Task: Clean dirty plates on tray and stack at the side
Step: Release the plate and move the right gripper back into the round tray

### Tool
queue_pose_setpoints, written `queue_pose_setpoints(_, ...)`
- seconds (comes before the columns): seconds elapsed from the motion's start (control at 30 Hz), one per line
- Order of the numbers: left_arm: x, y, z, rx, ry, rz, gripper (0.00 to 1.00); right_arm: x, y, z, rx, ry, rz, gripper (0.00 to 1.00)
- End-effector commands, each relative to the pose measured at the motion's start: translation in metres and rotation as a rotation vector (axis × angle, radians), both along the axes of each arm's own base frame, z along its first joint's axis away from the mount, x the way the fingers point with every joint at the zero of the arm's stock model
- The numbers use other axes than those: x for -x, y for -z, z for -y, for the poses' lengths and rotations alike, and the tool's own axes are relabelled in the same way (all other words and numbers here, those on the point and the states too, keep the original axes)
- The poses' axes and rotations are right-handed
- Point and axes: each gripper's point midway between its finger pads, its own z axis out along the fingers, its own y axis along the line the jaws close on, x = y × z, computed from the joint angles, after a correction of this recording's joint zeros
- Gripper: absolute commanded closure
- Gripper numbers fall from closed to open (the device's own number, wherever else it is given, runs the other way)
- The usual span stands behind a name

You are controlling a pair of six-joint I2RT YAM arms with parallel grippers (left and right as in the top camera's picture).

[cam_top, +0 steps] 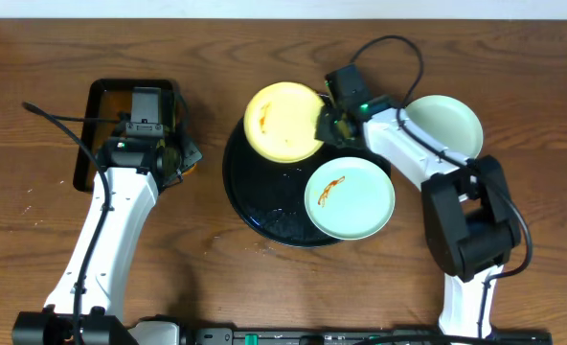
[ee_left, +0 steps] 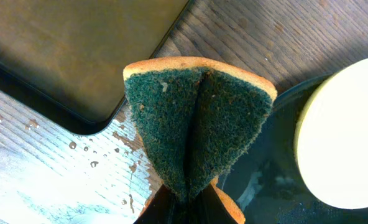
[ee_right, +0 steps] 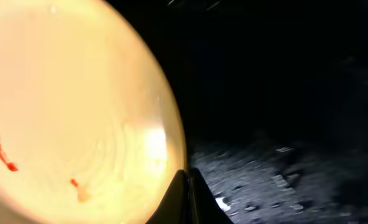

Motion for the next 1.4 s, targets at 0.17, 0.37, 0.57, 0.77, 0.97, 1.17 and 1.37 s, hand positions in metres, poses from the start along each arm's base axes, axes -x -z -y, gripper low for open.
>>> queue_pose_setpoints(0.17, 0.004, 0.003, -0.002, 0.001, -0.009, -0.011, 0.92, 0.037, 0.013, -0.023, 0.044, -0.147, -0.080, 0.99)
queue_pose_setpoints(0.37, 0.003, 0.003, -0.002, 0.001, -0.009, -0.010, 0.92, 0.064, 0.014, -0.034, 0.015, -0.310, -0.155, 0.99)
queue_pose_setpoints(0.57, 0.004, 0.003, -0.002, 0.000, -0.008, -0.011, 0.92, 0.062, -0.026, -0.040, -0.040, -0.375, -0.109, 0.99)
queue_pose_setpoints(0.77, 0.003, 0.003, -0.002, 0.001, -0.008, -0.010, 0.92, 0.077, -0.084, -0.031, -0.037, -0.430, -0.051, 0.96)
queue_pose_setpoints(0.97, 0.003, 0.003, -0.002, 0.000, -0.008, -0.010, 0.92, 0.145, -0.078, -0.003, 0.060, -0.481, -0.305, 0.99)
queue_pose_setpoints(1.17, 0.001, 0.002, -0.002, 0.001, -0.009, -0.001, 0.92, 0.200, -0.073, 0.010, 0.142, -0.611, -0.486, 0.99)
queue_pose_setpoints(1.37, 0.001, 0.002, -0.002, 0.001, -0.009, 0.001, 0.92, 0.224, -0.063, -0.005, 0.173, -0.766, -0.483, 0.99)
